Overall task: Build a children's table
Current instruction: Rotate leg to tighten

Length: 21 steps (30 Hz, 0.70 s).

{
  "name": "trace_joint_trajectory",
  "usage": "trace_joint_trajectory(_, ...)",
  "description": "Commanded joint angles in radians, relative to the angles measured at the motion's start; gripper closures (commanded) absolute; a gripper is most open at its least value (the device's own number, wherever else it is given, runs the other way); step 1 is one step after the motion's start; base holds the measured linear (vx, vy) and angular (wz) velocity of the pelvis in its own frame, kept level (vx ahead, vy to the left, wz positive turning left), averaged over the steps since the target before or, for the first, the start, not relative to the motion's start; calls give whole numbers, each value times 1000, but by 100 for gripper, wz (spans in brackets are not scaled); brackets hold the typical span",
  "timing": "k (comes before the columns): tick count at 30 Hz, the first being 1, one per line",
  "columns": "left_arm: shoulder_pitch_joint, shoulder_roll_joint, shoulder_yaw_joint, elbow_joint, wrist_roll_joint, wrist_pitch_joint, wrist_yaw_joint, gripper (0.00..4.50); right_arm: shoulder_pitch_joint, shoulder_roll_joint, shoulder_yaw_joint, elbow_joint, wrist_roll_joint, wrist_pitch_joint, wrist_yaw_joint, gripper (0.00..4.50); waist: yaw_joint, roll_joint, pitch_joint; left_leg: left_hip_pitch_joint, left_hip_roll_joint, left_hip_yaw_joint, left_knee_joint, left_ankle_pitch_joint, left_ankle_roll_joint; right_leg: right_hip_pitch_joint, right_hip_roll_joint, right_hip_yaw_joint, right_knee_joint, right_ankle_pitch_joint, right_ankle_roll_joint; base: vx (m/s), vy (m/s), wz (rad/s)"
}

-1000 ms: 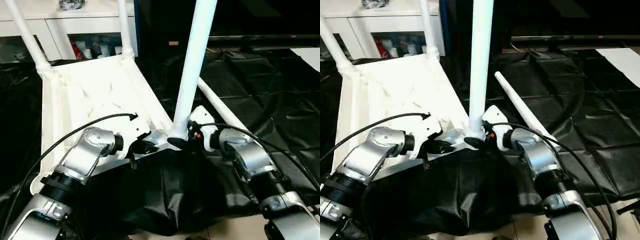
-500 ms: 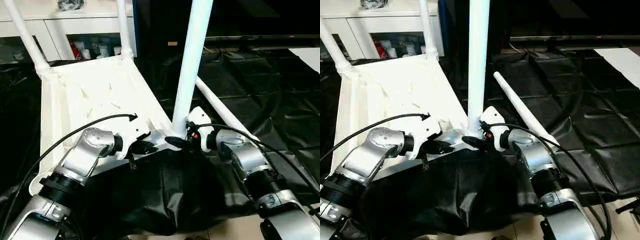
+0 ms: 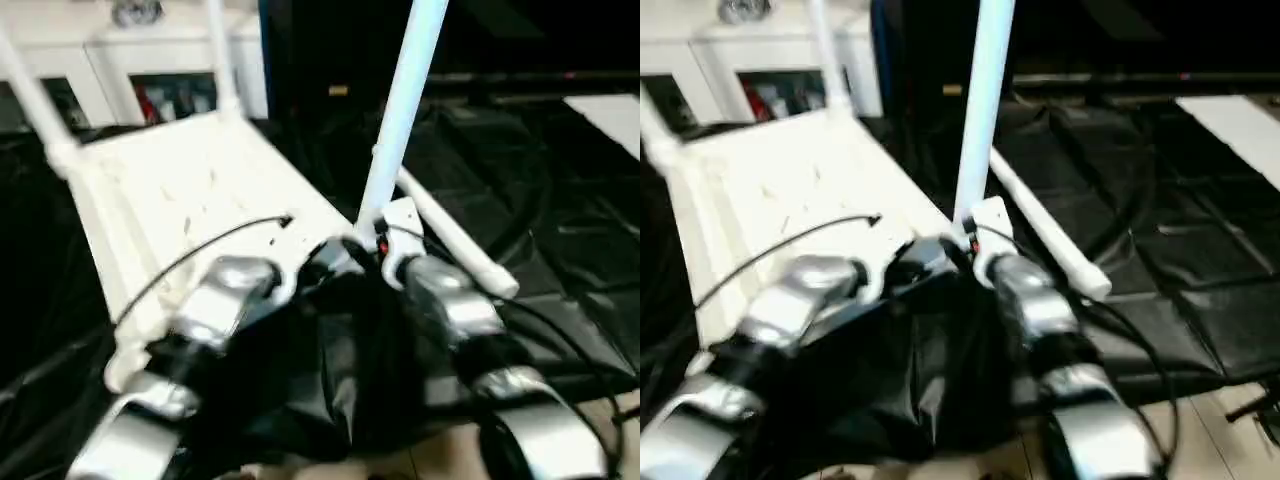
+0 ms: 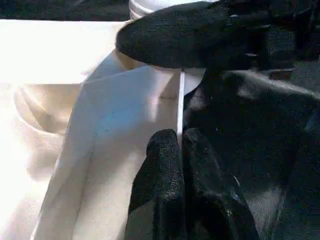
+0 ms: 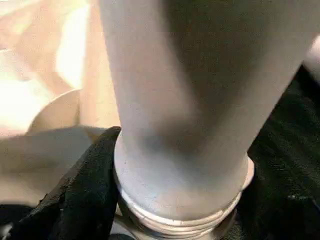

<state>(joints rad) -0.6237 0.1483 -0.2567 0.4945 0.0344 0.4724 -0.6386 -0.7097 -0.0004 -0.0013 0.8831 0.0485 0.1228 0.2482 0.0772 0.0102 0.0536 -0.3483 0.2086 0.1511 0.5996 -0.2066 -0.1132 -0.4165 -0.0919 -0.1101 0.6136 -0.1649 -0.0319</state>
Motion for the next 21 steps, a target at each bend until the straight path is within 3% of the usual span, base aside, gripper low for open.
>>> trace_joint_trajectory(1, -33, -49, -13, -10, -15, -27, 18, 450, 4, 83, 33, 50, 24, 15, 36, 175, 1, 2, -71, -9, 6, 11, -70, -136, 29, 70, -51, 50, -80, -274, -155, 0, 0, 0)
trace_joint_trajectory(3, -28, -52, -23, -21, -19, -40, -1, 450, 2, 92, 38, 56, 26, -1, 68, 175, 1, 2, -72, -11, 8, 11, -70, -134, 38, 70, -51, 50, -78, -252, -162, 0, 0, 0)
trace_joint_trajectory(5, -24, -48, -28, -27, -19, -45, -13, 450, 2, 92, 36, 55, 28, -4, 81, 119, 1, 0, -71, -11, 7, 11, -70, -134, 44, 71, -50, 50, -78, -251, -165, 0, 0, 0)
trace_joint_trajectory(10, 6, 7, -40, -60, -20, -97, -92, 450, -5, 33, 45, 41, -5, -38, 107, 69, -3, 1, -73, -14, 8, 10, -69, -114, 56, 72, -52, 51, -73, -213, -179, 0, 0, 0)
trace_joint_trajectory(14, 21, 31, -43, -82, -27, -124, -133, 450, -1, -7, 59, 27, -34, -58, 114, 49, -9, 0, -75, -14, 10, 12, -67, -89, 69, 73, -51, 51, -65, -160, -209, 0, 0, 0)
trace_joint_trajectory(15, 37, 64, -46, -103, -32, -128, -175, 450, 21, -58, 62, -31, -27, -42, 174, 49, -7, 0, -74, -14, 10, 12, -67, -95, 73, 75, -52, 52, -66, -163, -209, 0, 0, 0)
trace_joint_trajectory(19, 51, 97, -52, -118, -37, -143, -217, 450, 48, -112, 72, -95, -23, -20, 263, 49, -2, 3, -74, -12, 12, 13, -66, -91, 85, 72, -49, 53, -65, -151, -212, 0, 0, 0)
trace_joint_trajectory(21, 69, 128, -56, -142, -53, -165, -276, 450, 85, -171, 104, -171, -16, -2, 399, 49, 5, 1, -72, -12, 11, 14, -66, -109, 89, 75, -48, 53, -68, -171, -204, 0, 0, 0)
